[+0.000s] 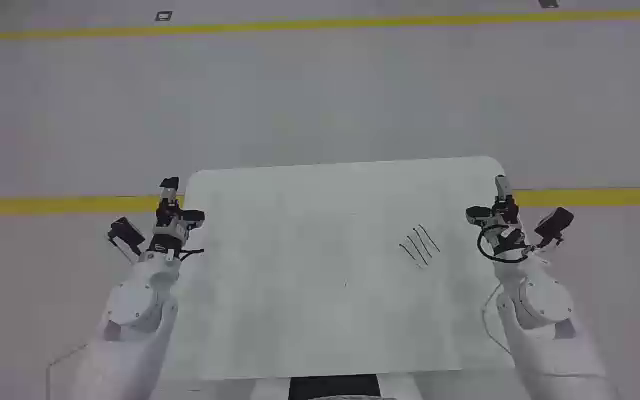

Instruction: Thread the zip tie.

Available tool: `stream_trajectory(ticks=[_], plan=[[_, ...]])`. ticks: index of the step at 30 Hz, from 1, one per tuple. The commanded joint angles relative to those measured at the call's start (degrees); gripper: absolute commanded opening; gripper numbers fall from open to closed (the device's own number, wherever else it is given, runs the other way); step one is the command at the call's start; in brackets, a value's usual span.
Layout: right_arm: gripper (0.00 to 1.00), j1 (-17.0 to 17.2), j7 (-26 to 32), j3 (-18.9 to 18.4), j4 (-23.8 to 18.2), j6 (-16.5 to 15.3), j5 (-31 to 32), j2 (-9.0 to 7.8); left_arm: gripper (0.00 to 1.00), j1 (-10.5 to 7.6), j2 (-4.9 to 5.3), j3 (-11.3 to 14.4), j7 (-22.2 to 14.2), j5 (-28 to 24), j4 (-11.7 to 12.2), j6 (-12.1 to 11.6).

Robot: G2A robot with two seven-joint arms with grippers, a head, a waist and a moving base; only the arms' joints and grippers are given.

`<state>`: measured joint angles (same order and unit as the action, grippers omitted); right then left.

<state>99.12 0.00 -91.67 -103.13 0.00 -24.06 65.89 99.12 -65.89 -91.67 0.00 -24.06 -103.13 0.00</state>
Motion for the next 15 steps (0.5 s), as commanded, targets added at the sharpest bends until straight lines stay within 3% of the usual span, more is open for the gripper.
stream_trajectory(ticks=[1,2,3,5,6,7,8,9,11,12,13,14,15], plan=[[0.78,0.0,0.0,0.0,0.0,0.0,0.0,0.0,1.0,0.0,0.0,0.0,0.0,0.0,0.0,0.0],[0.78,0.0,0.0,0.0,0.0,0.0,0.0,0.0,1.0,0.0,0.0,0.0,0.0,0.0,0.0,0.0],[1.0,0.0,0.0,0.0,0.0,0.0,0.0,0.0,1.0,0.0,0.0,0.0,0.0,0.0,0.0,0.0],[1.0,0.0,0.0,0.0,0.0,0.0,0.0,0.0,1.0,0.0,0.0,0.0,0.0,0.0,0.0,0.0],[1.0,0.0,0.0,0.0,0.0,0.0,0.0,0.0,0.78,0.0,0.0,0.0,0.0,0.0,0.0,0.0],[0.78,0.0,0.0,0.0,0.0,0.0,0.0,0.0,1.0,0.0,0.0,0.0,0.0,0.0,0.0,0.0],[0.78,0.0,0.0,0.0,0.0,0.0,0.0,0.0,1.0,0.0,0.0,0.0,0.0,0.0,0.0,0.0],[1.0,0.0,0.0,0.0,0.0,0.0,0.0,0.0,0.78,0.0,0.0,0.0,0.0,0.0,0.0,0.0],[1.0,0.0,0.0,0.0,0.0,0.0,0.0,0.0,0.78,0.0,0.0,0.0,0.0,0.0,0.0,0.0],[0.78,0.0,0.0,0.0,0.0,0.0,0.0,0.0,0.78,0.0,0.0,0.0,0.0,0.0,0.0,0.0],[1.0,0.0,0.0,0.0,0.0,0.0,0.0,0.0,0.78,0.0,0.0,0.0,0.0,0.0,0.0,0.0],[0.78,0.0,0.0,0.0,0.0,0.0,0.0,0.0,1.0,0.0,0.0,0.0,0.0,0.0,0.0,0.0],[1.0,-0.22,0.83,0.0,-0.51,-0.35,0.3,-0.04,1.0,0.0,0.0,0.0,0.0,0.0,0.0,0.0]])
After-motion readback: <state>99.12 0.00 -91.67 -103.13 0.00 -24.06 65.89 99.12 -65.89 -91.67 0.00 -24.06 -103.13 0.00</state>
